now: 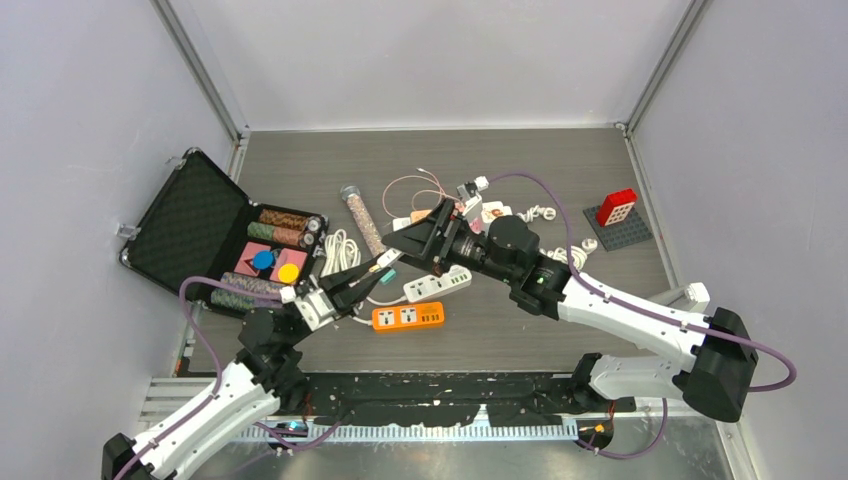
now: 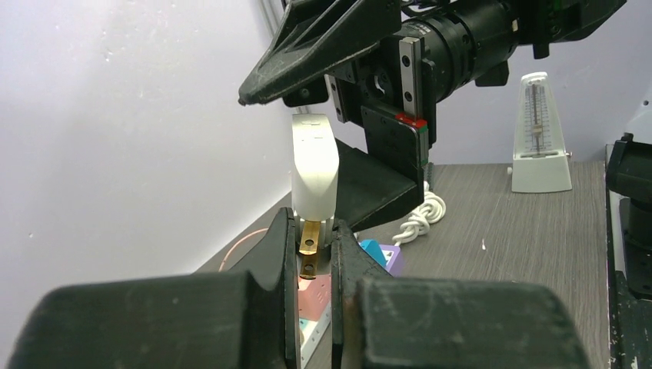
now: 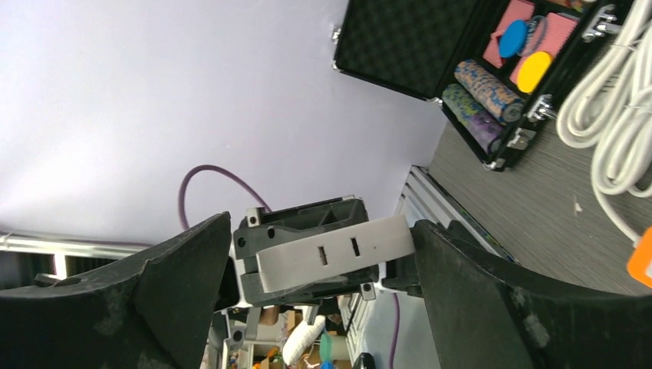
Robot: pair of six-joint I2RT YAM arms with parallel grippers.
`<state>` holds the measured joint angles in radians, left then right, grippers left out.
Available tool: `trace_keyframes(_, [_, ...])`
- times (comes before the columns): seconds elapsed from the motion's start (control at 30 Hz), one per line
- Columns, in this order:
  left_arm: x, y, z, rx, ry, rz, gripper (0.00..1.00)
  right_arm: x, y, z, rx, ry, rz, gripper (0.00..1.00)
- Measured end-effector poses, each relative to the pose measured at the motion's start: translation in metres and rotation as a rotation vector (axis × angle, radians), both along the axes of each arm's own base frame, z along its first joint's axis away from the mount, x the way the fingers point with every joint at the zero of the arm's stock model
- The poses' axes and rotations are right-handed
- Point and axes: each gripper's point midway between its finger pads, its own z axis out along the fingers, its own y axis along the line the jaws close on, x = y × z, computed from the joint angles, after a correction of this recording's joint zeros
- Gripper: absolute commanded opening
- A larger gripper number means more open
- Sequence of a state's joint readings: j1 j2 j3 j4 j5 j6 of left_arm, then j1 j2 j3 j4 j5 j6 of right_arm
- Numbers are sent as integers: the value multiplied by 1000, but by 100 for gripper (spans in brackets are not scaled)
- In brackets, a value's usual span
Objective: Insert the plug
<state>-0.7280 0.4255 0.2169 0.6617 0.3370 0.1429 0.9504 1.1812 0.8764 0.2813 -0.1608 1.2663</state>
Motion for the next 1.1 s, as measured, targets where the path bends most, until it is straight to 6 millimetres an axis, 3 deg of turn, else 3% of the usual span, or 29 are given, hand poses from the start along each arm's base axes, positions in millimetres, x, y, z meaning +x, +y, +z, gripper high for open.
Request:
trace_keyframes(0.17, [-5,2,6,-17,-21,-13,0,-4,1,11,47,-28,31,88])
trace_keyframes(0.4, [-12,4,14,-39,-50,-32,0,-9,1,17,72,-58,63,74])
trace_keyframes(0.8, [-14,4,15,-43,-56,-34,0,-16,-1,14,31,-137,105,81])
trace_keyframes(0.93, [-14,4,15,-41,-54,-35,0,-18,-4,16,18,-185,112,69])
trace_keyframes(1.07, [-15,4,16,-41,-58,-41,0,-19,-6,15,-10,-226,113,40])
trace_keyframes(1.1, [-15,4,16,-42,-58,-41,0,-19,-6,15,-15,-230,113,38])
